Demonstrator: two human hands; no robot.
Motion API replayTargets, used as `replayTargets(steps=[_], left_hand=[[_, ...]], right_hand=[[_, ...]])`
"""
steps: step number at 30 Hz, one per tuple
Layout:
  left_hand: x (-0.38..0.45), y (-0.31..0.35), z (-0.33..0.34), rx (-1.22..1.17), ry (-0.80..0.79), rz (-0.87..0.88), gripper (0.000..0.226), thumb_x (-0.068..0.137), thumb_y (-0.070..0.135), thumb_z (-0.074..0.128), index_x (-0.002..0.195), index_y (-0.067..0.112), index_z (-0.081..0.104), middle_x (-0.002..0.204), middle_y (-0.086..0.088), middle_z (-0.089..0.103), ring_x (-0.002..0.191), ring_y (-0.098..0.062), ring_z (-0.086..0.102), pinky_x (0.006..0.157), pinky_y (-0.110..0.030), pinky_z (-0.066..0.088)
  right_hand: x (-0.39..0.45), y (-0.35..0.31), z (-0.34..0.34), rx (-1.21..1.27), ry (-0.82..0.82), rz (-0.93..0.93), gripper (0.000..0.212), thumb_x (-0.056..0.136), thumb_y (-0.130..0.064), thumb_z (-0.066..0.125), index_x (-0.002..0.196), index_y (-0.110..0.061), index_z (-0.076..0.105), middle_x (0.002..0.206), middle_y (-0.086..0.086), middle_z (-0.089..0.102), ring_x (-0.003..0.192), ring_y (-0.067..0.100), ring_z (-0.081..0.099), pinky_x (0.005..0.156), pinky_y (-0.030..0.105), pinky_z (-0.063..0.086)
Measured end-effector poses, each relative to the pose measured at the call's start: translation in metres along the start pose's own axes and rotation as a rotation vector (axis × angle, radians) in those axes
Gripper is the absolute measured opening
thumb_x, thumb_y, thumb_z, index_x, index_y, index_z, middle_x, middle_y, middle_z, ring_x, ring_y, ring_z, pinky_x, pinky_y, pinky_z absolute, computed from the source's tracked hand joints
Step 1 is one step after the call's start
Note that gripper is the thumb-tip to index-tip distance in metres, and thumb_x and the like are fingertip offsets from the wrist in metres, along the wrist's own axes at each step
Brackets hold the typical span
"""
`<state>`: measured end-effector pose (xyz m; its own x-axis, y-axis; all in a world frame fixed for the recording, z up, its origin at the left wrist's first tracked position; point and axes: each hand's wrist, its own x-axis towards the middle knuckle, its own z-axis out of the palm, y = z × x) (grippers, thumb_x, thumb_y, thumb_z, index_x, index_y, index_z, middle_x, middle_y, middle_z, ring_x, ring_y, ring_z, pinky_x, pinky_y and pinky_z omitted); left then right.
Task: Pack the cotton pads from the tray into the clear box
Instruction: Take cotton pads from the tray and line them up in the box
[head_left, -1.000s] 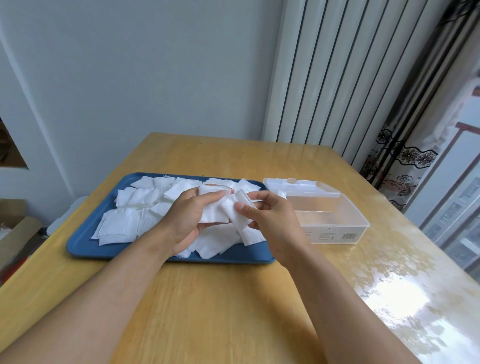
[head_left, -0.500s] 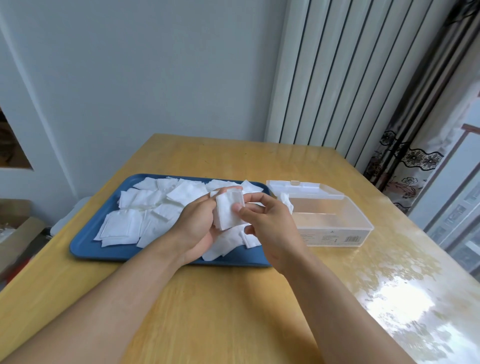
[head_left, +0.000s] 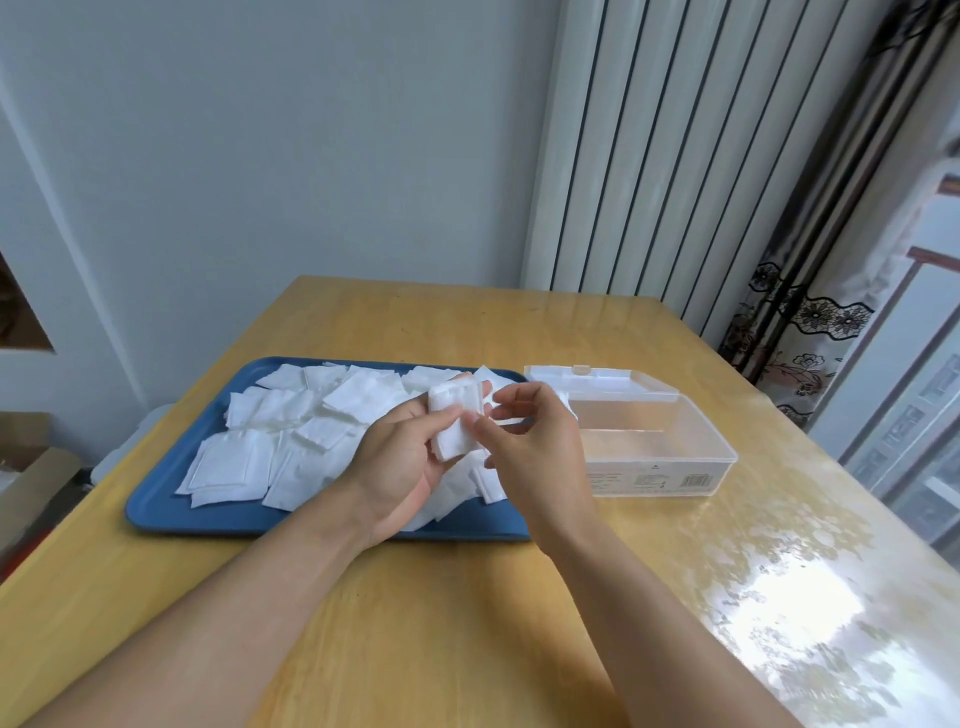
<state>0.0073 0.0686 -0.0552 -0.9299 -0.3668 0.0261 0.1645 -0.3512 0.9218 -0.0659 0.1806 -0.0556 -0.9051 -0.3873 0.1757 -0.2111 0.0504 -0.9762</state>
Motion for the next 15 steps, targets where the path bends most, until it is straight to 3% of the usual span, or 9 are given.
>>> replayTargets(steps=[3, 5, 7, 9, 12, 15], left_hand=[[0.000, -0.001, 0.000, 0.143, 0.050, 0.089, 0.037, 0.107, 0.009, 0.042, 0.137, 0.021, 0.060, 0.134, 0.015, 0.067, 0.126, -0.004, 0.061, 0.110, -0.027, 0.043], [-0.001, 0.000, 0.000, 0.321, 0.053, 0.132, 0.042, 0.106, 0.010, 0.046, 0.143, 0.030, 0.055, 0.129, 0.026, 0.066, 0.127, 0.006, 0.056, 0.112, -0.023, 0.039], [-0.001, 0.001, 0.000, 0.453, 0.014, 0.133, 0.056, 0.103, 0.005, 0.048, 0.150, 0.036, 0.045, 0.140, 0.029, 0.057, 0.133, 0.012, 0.045, 0.109, -0.014, 0.038], [-0.003, 0.003, 0.001, 0.520, -0.048, 0.145, 0.076, 0.099, -0.006, 0.047, 0.157, 0.040, 0.030, 0.154, 0.029, 0.039, 0.139, 0.016, 0.033, 0.102, -0.005, 0.039], [-0.004, 0.005, -0.002, 0.503, -0.097, 0.145, 0.100, 0.089, -0.021, 0.039, 0.158, 0.044, 0.009, 0.154, 0.034, 0.032, 0.131, 0.028, 0.032, 0.092, -0.004, 0.043], [-0.002, 0.004, -0.002, 0.512, -0.110, 0.132, 0.101, 0.085, -0.025, 0.036, 0.158, 0.041, 0.013, 0.153, 0.034, 0.032, 0.131, 0.029, 0.029, 0.100, -0.002, 0.038]], right_hand=[[0.000, -0.003, -0.003, -0.130, -0.008, -0.064, 0.020, 0.092, -0.039, 0.072, 0.088, -0.020, 0.067, 0.072, -0.010, 0.063, 0.061, -0.001, 0.055, 0.062, 0.019, 0.045], [-0.002, -0.009, -0.003, 0.013, -0.153, 0.050, 0.036, 0.095, -0.053, 0.062, 0.091, -0.019, 0.073, 0.079, -0.009, 0.071, 0.068, 0.001, 0.064, 0.066, 0.025, 0.053], [-0.003, -0.013, -0.002, 0.113, -0.246, 0.141, 0.043, 0.092, -0.059, 0.063, 0.094, -0.018, 0.075, 0.090, -0.006, 0.075, 0.082, 0.008, 0.071, 0.077, 0.029, 0.059], [-0.001, -0.012, -0.001, 0.179, -0.273, 0.168, 0.041, 0.090, -0.051, 0.071, 0.101, -0.013, 0.074, 0.097, -0.001, 0.076, 0.088, 0.014, 0.073, 0.086, 0.034, 0.061], [0.002, -0.011, -0.002, 0.283, -0.232, 0.181, 0.020, 0.095, -0.026, 0.068, 0.095, -0.007, 0.071, 0.092, 0.010, 0.072, 0.088, 0.027, 0.072, 0.090, 0.041, 0.060], [0.005, -0.013, -0.009, 0.302, -0.173, 0.198, 0.013, 0.097, -0.016, 0.060, 0.091, -0.009, 0.068, 0.097, 0.017, 0.073, 0.085, 0.029, 0.075, 0.094, 0.046, 0.058]])
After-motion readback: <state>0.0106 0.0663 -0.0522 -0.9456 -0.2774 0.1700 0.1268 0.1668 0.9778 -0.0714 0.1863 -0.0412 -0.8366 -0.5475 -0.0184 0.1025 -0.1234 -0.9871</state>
